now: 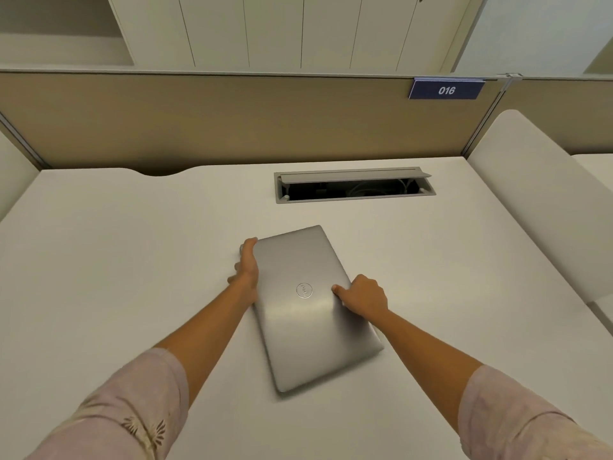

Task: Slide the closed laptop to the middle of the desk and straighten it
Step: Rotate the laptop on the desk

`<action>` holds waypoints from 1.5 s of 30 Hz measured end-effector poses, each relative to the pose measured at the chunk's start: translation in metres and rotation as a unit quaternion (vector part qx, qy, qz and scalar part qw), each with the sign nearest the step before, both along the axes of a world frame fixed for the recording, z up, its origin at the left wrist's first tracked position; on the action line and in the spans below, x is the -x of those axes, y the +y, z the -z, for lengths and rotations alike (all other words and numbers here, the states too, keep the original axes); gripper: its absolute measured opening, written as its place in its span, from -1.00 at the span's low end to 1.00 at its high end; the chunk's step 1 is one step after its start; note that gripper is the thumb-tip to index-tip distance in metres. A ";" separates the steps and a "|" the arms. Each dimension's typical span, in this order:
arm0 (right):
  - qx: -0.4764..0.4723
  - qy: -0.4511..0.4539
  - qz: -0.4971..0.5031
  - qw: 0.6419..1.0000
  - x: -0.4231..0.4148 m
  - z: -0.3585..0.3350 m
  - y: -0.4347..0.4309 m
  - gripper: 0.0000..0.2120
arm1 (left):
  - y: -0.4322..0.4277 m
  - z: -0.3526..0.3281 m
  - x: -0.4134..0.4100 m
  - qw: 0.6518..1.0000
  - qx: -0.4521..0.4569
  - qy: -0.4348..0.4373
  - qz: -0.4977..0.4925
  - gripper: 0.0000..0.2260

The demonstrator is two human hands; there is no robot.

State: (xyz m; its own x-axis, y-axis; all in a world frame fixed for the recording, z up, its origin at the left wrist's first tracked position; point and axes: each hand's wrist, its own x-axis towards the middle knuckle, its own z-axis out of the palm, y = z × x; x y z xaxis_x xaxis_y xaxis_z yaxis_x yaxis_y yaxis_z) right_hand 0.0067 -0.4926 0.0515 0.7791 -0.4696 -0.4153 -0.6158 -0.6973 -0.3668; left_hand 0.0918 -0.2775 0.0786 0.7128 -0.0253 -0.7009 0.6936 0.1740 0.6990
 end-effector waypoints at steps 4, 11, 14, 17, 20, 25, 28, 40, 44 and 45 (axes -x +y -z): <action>-0.005 0.020 -0.008 1.000 0.019 -0.002 0.001 -0.50 | -0.011 -0.001 -0.010 0.998 -0.025 -0.006 0.059 0.07; -0.111 0.061 0.017 0.992 0.044 -0.005 0.010 -0.66 | -0.035 -0.004 -0.013 0.986 -0.111 -0.042 0.114 -0.06; -0.175 0.061 0.038 0.982 0.048 -0.004 0.014 -0.75 | -0.039 -0.004 -0.014 0.980 -0.126 -0.065 0.138 -0.06; -0.200 0.067 0.039 0.977 0.048 -0.004 0.012 -0.78 | -0.040 0.002 -0.012 0.970 -0.145 -0.102 0.169 -0.24; -0.211 0.084 0.033 0.973 0.042 -0.005 0.005 -0.76 | -0.035 0.015 -0.008 0.942 -0.208 -0.160 0.208 -0.43; -0.225 0.099 0.040 0.968 0.029 -0.006 -0.008 -0.79 | -0.009 0.029 0.022 0.917 -0.234 -0.230 0.228 -0.41; -0.206 0.077 0.058 0.974 0.017 -0.009 -0.018 -0.84 | 0.014 0.041 0.048 0.912 -0.273 -0.206 0.225 -0.36; -0.077 -0.099 -0.039 0.991 -0.044 -0.036 -0.052 -0.49 | 0.084 0.048 0.130 0.778 -0.516 -0.256 0.249 -0.40; -0.098 -0.050 -0.065 0.992 -0.052 -0.031 -0.055 -0.39 | 0.094 0.044 0.147 0.809 -0.518 -0.119 0.254 -0.51; -0.094 -0.030 -0.078 0.992 -0.052 -0.029 -0.055 -0.39 | 0.093 0.044 0.151 0.821 -0.495 -0.078 0.275 -0.50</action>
